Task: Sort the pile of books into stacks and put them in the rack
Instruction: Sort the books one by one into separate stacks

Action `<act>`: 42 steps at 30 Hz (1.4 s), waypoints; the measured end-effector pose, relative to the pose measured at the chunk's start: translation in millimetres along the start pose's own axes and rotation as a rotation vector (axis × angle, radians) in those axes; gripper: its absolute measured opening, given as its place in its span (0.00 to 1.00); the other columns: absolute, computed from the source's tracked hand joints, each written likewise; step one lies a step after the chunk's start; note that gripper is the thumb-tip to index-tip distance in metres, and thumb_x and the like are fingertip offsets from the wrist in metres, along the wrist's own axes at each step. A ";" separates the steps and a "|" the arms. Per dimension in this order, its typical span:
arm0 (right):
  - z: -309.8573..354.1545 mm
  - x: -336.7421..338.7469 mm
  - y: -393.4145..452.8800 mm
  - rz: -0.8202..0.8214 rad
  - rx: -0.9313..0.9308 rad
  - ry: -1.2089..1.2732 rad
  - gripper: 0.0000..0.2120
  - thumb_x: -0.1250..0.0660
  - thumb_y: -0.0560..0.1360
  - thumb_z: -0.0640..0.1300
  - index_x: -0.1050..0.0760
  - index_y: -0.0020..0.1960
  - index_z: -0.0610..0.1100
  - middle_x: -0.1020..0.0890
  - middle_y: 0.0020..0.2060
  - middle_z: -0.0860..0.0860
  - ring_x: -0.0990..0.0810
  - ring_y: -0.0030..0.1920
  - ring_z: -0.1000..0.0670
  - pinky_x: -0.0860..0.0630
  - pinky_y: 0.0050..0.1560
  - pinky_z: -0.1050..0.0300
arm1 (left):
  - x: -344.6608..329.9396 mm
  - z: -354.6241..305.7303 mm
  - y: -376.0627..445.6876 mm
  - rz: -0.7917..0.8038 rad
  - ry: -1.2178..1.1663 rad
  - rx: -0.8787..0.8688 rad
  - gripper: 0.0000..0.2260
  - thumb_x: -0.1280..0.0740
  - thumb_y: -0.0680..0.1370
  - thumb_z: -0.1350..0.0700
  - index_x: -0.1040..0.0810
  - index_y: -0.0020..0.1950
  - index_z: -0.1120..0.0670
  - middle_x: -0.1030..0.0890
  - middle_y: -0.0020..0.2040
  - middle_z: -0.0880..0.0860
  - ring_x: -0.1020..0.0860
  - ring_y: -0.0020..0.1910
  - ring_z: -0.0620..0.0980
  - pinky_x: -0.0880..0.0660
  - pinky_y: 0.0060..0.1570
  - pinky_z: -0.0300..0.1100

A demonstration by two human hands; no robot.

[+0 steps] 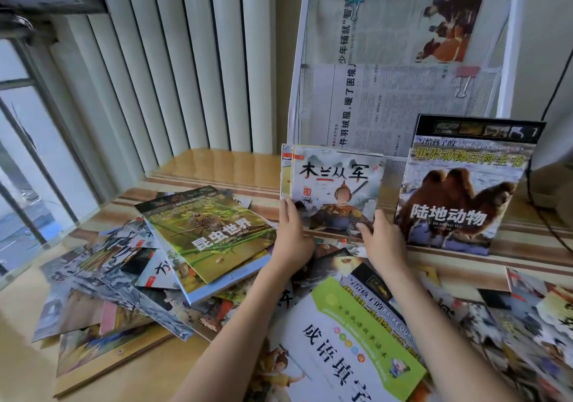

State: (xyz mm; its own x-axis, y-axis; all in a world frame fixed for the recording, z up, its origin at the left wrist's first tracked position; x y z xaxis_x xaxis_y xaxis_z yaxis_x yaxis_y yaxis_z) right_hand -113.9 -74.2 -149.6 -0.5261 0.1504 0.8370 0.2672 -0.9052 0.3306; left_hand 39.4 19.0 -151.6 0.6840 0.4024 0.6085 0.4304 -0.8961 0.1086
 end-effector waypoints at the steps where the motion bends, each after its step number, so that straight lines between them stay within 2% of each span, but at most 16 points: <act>1: -0.4 -1.7 2.7 -0.009 0.015 0.027 0.09 0.40 0.80 0.45 0.32 0.51 0.38 0.26 0.33 0.47 0.30 0.32 0.48 0.43 0.24 0.62 | 2.8 1.6 0.3 -0.045 -0.061 0.024 0.36 0.41 0.77 0.67 0.61 0.77 0.60 0.59 0.78 0.57 0.57 0.77 0.53 0.52 0.72 0.43; 4: 2.1 -8.7 6.8 0.027 0.098 -0.012 0.10 0.45 0.82 0.44 0.31 0.54 0.38 0.26 0.31 0.49 0.27 0.29 0.50 0.39 0.25 0.61 | 6.9 6.5 2.2 -0.131 -0.141 0.069 0.36 0.41 0.76 0.67 0.59 0.78 0.59 0.53 0.77 0.58 0.52 0.76 0.56 0.51 0.74 0.46; 7: 5.9 -13.3 11.5 0.021 0.113 -0.094 0.10 0.46 0.82 0.46 0.31 0.54 0.40 0.21 0.36 0.45 0.24 0.34 0.47 0.34 0.28 0.57 | 5.1 10.0 6.4 -0.160 -0.071 0.026 0.36 0.38 0.74 0.65 0.54 0.77 0.60 0.45 0.76 0.61 0.47 0.75 0.59 0.48 0.74 0.54; 11: 6.5 -13.5 13.4 -0.001 0.078 -0.074 0.11 0.45 0.81 0.47 0.29 0.53 0.40 0.20 0.40 0.44 0.24 0.38 0.46 0.32 0.32 0.57 | 7.3 12.9 6.3 -0.163 -0.138 0.050 0.33 0.38 0.73 0.66 0.47 0.76 0.58 0.37 0.74 0.57 0.40 0.73 0.55 0.41 0.73 0.50; 13: 6.6 -9.9 11.4 -0.028 0.056 -0.049 0.10 0.43 0.81 0.47 0.29 0.53 0.40 0.21 0.39 0.45 0.24 0.35 0.47 0.32 0.29 0.59 | 6.3 12.6 5.1 -0.155 -0.135 0.046 0.33 0.40 0.74 0.67 0.49 0.77 0.59 0.40 0.75 0.58 0.43 0.75 0.55 0.44 0.74 0.50; 15: 9.7 1.1 7.7 -0.107 0.030 -0.086 0.10 0.41 0.80 0.47 0.31 0.52 0.39 0.22 0.36 0.46 0.25 0.33 0.48 0.36 0.24 0.61 | 5.2 8.8 0.8 -0.136 -0.092 0.049 0.33 0.43 0.76 0.67 0.55 0.78 0.60 0.51 0.78 0.59 0.52 0.77 0.55 0.53 0.75 0.45; 18: 18.4 23.1 1.9 -0.251 0.073 -0.177 0.10 0.36 0.76 0.43 0.31 0.53 0.38 0.19 0.41 0.42 0.22 0.42 0.43 0.27 0.34 0.54 | 10.0 -2.9 -8.1 -0.187 -0.038 -0.024 0.31 0.46 0.78 0.69 0.58 0.77 0.61 0.56 0.78 0.59 0.56 0.77 0.54 0.55 0.72 0.39; 20: 23.7 39.6 -3.7 -0.243 0.103 -0.166 0.08 0.38 0.76 0.41 0.31 0.53 0.38 0.19 0.41 0.43 0.21 0.42 0.43 0.27 0.39 0.53 | 15.5 -12.8 -15.1 -0.224 -0.002 -0.089 0.30 0.46 0.77 0.70 0.52 0.77 0.60 0.48 0.78 0.58 0.49 0.77 0.53 0.49 0.71 0.39; 22: 26.5 51.7 -13.6 -0.107 0.095 -0.141 0.05 0.40 0.78 0.42 0.31 0.53 0.42 0.19 0.38 0.47 0.23 0.34 0.48 0.32 0.31 0.59 | 21.5 -20.6 -20.7 -0.235 0.013 -0.133 0.26 0.46 0.77 0.71 0.40 0.75 0.59 0.32 0.72 0.57 0.34 0.71 0.54 0.37 0.67 0.42; 24: 27.8 60.9 -29.6 0.062 0.094 -0.172 0.05 0.42 0.79 0.45 0.27 0.50 0.47 0.19 0.37 0.50 0.26 0.30 0.52 0.37 0.26 0.62 | 27.3 -28.0 -29.0 -0.207 0.056 -0.168 0.20 0.45 0.76 0.70 0.25 0.64 0.60 0.20 0.59 0.58 0.22 0.58 0.55 0.27 0.58 0.46; 26: 27.4 70.5 -51.8 0.110 0.088 -0.191 0.09 0.42 0.79 0.49 0.24 0.48 0.49 0.19 0.38 0.52 0.26 0.31 0.51 0.37 0.28 0.61 | 27.1 -32.4 -42.8 -0.082 0.154 -0.193 0.12 0.42 0.76 0.66 0.19 0.52 0.62 0.17 0.48 0.59 0.19 0.48 0.57 0.24 0.48 0.47; 29: 21.6 67.6 -89.7 0.132 0.078 -0.219 0.14 0.45 0.79 0.56 0.25 0.52 0.51 0.18 0.43 0.53 0.21 0.42 0.48 0.27 0.41 0.55 | 20.2 -31.9 -70.7 0.210 0.121 -0.194 0.11 0.37 0.79 0.53 0.19 0.51 0.59 0.17 0.46 0.55 0.20 0.45 0.52 0.24 0.47 0.45; 31: 15.0 54.4 -112.1 0.154 0.083 -0.173 0.15 0.47 0.80 0.56 0.27 0.59 0.51 0.20 0.54 0.54 0.22 0.53 0.48 0.28 0.55 0.49 | 15.6 -27.5 -87.3 0.384 0.034 -0.163 0.17 0.33 0.76 0.46 0.22 0.59 0.55 0.19 0.55 0.53 0.24 0.51 0.46 0.28 0.54 0.43; 33: 6.0 45.2 -119.9 0.150 0.060 -0.043 0.15 0.46 0.80 0.53 0.30 0.64 0.52 0.24 0.62 0.55 0.25 0.60 0.49 0.31 0.61 0.44 | 14.1 -21.3 -98.5 0.480 0.082 -0.119 0.29 0.28 0.71 0.42 0.31 0.70 0.47 0.25 0.64 0.47 0.27 0.61 0.45 0.30 0.63 0.43; 36: -1.3 44.8 -113.6 0.138 0.059 0.007 0.14 0.44 0.80 0.52 0.28 0.62 0.51 0.24 0.61 0.53 0.26 0.60 0.47 0.30 0.60 0.44 | 11.6 -21.1 -109.5 0.522 0.160 -0.136 0.37 0.25 0.66 0.41 0.37 0.72 0.41 0.27 0.64 0.45 0.30 0.64 0.48 0.30 0.65 0.47; 42: -2.7 58.8 -117.2 0.108 0.024 -0.137 0.16 0.44 0.79 0.57 0.27 0.62 0.52 0.26 0.64 0.54 0.31 0.65 0.49 0.39 0.68 0.45 | 9.5 -22.1 -114.3 0.423 -0.011 -0.116 0.38 0.24 0.69 0.50 0.39 0.74 0.47 0.31 0.69 0.47 0.31 0.66 0.46 0.32 0.67 0.43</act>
State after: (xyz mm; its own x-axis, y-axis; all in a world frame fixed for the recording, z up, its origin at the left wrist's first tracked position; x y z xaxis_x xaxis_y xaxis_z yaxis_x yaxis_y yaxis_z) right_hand -178.3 39.6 -140.2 -0.3788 0.1067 0.9193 0.3368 -0.9093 0.2443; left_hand -16.3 121.1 -141.0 0.7926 -0.0027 0.6097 0.0426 -0.9973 -0.0598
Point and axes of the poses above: each hand's wrist, its own y-axis towards the middle knuckle, its own x-axis out of the back of the hand, z = x × y, the point moved 4 cm from there along y, towards the middle knuckle
